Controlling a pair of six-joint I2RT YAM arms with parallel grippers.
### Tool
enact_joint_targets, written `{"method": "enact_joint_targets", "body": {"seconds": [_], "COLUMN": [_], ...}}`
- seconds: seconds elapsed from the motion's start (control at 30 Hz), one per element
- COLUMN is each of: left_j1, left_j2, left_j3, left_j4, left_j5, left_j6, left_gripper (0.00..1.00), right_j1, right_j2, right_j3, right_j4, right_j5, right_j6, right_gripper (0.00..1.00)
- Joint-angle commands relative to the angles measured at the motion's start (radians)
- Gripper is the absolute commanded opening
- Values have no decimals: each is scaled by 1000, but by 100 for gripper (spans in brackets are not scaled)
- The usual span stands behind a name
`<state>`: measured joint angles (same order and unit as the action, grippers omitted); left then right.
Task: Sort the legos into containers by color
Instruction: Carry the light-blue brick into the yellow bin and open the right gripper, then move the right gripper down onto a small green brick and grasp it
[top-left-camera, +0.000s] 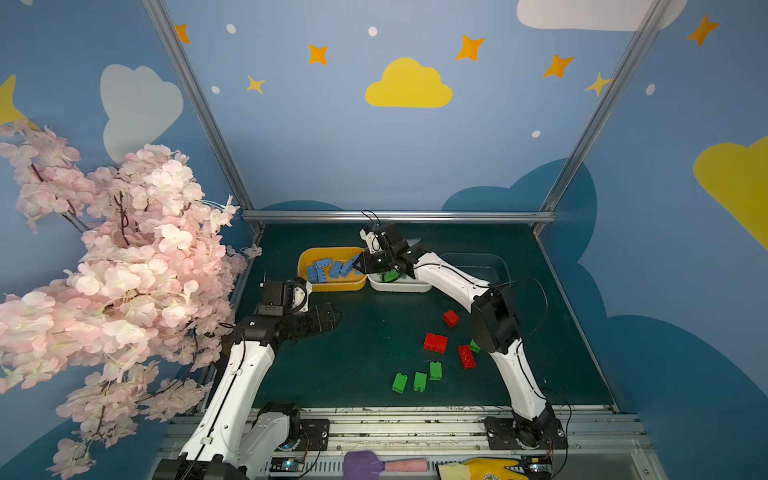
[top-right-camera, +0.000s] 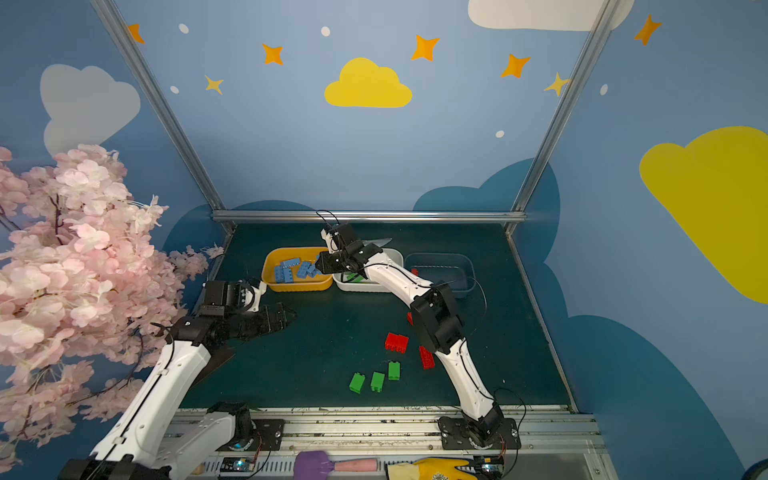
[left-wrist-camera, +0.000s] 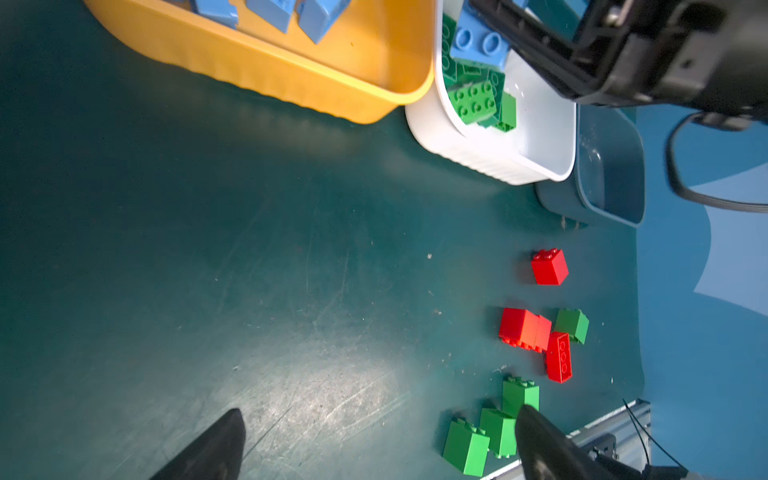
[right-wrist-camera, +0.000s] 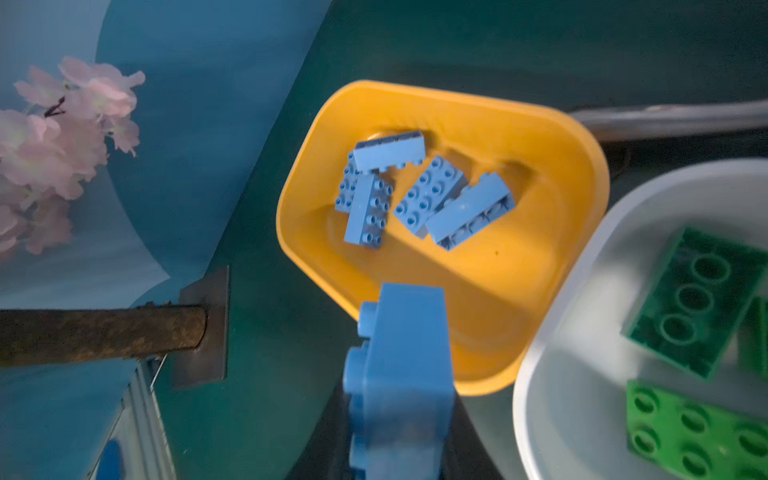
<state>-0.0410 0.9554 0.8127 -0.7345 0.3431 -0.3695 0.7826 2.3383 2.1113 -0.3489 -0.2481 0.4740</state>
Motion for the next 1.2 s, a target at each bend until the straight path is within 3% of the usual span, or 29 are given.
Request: {"method": "enact_joint_targets", "body": {"seconds": [0.0, 0.1, 0.3, 0.43, 0.57, 0.67, 0.83, 0.97, 1.17], "left_j1": [10, 11, 13, 12, 12, 13, 12, 13, 13], "left_j2": [-7, -7, 1, 7, 14, 19, 21, 22, 27], "left_j3": [-25, -38, -44, -52, -50, -52, -52, -53, -53], "left_j4": [9, 21, 25, 32, 36, 40, 46, 52, 65], "left_j5": [5, 8, 7, 9, 13, 22, 30, 35, 45], "left_j6": [-15, -21, -20, -20, -17, -19, -18, -22, -25], "left_gripper": [100, 100, 100, 100, 100, 100, 100, 100, 100], "right_j1": [6, 12, 22, 30, 30, 29, 23, 22, 48], "right_j2": [67, 128, 236, 277, 271, 237, 92, -110, -424], "right_j3": [110, 183, 326, 394, 396, 369, 197, -91, -488], "right_j4": [42, 24, -61, -110, -138, -129, -77, -20, -73], "right_j5": [109, 164, 234, 254, 262, 250, 176, 70, -42], "right_j6": [31, 55, 64, 46, 31, 16, -35, -99, -212], "right_gripper": [15, 11, 15, 29, 50, 53, 55, 59, 64]}}
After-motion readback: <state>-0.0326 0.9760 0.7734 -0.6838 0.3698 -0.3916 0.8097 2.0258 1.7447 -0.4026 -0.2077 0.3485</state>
